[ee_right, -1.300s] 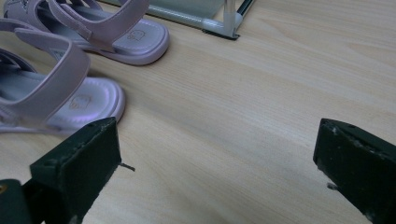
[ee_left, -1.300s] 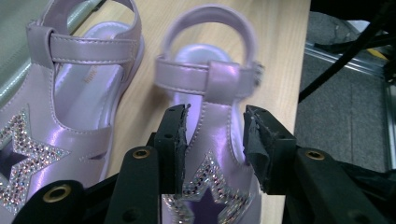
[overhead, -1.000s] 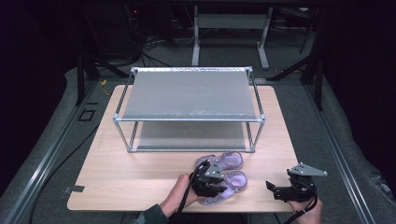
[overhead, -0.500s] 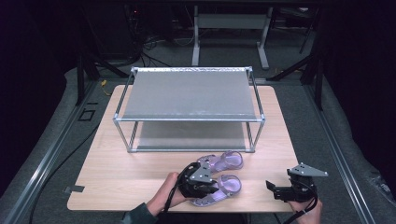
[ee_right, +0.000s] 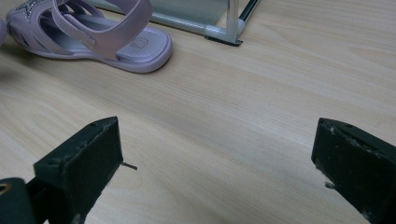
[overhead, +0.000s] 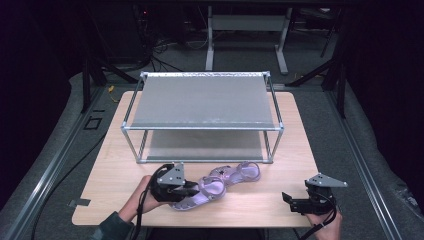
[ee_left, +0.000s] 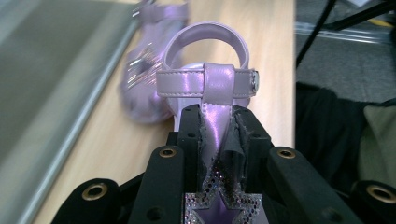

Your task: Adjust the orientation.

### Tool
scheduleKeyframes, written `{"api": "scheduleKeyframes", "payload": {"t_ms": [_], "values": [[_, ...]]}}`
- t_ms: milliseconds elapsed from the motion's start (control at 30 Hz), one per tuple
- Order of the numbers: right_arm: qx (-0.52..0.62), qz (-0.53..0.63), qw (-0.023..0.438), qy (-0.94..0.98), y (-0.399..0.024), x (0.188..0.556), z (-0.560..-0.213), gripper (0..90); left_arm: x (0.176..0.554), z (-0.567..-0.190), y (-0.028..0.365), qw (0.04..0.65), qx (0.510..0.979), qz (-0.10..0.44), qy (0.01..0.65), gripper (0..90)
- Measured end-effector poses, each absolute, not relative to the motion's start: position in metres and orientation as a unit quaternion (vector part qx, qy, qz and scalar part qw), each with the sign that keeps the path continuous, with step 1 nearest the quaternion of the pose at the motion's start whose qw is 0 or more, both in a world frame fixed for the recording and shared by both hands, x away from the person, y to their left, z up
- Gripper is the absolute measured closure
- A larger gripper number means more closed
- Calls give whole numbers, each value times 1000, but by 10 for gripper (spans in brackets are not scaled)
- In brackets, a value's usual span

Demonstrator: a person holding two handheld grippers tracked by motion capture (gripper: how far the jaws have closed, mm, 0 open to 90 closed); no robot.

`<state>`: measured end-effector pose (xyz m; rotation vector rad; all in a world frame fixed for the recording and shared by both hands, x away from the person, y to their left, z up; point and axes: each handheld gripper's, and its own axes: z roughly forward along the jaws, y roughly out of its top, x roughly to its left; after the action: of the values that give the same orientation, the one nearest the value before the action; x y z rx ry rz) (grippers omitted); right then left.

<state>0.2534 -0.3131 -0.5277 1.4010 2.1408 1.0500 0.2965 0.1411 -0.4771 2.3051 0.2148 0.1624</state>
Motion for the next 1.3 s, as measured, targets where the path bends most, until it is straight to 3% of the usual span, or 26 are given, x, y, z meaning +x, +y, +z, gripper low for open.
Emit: {"api": "scheduleKeyframes", "payload": {"t_ms": [367, 600, 633, 667, 700, 733, 767, 833, 900, 1100, 1300], "values": [[503, 372, 181, 759, -310, 256, -530, 14, 324, -494, 193, 387, 915, 59, 97, 739], [501, 367, 173, 764, -304, 258, -532, 15, 322, -523, 210, 403, 900, 70, 150, 693], [501, 369, 171, 764, -304, 258, -532, 15, 320, -524, 212, 411, 896, 67, 157, 659], [499, 370, 169, 765, -303, 259, -532, 15, 318, -525, 212, 413, 891, 79, 171, 569], [497, 371, 170, 765, -303, 259, -532, 15, 315, -525, 214, 421, 884, 86, 184, 397], [498, 371, 170, 765, -303, 259, -532, 15, 312, -524, 216, 431, 878, 86, 191, 335], [498, 371, 170, 765, -303, 259, -532, 15, 308, -523, 219, 438, 869, 94, 209, 335], [500, 370, 171, 765, -302, 258, -531, 15, 296, -522, 225, 442, 856, 114, 241, 203], [498, 372, 173, 764, -304, 256, -531, 15, 279, -524, 230, 434, 848, 136, 272, 169], [501, 369, 172, 763, -307, 256, -529, 15, 246, -539, 230, 385, 838, 179, 342, 191], [500, 372, 172, 763, -304, 258, -530, 19, 250, -551, 230, 343, 839, 205, 370, 249]]}}
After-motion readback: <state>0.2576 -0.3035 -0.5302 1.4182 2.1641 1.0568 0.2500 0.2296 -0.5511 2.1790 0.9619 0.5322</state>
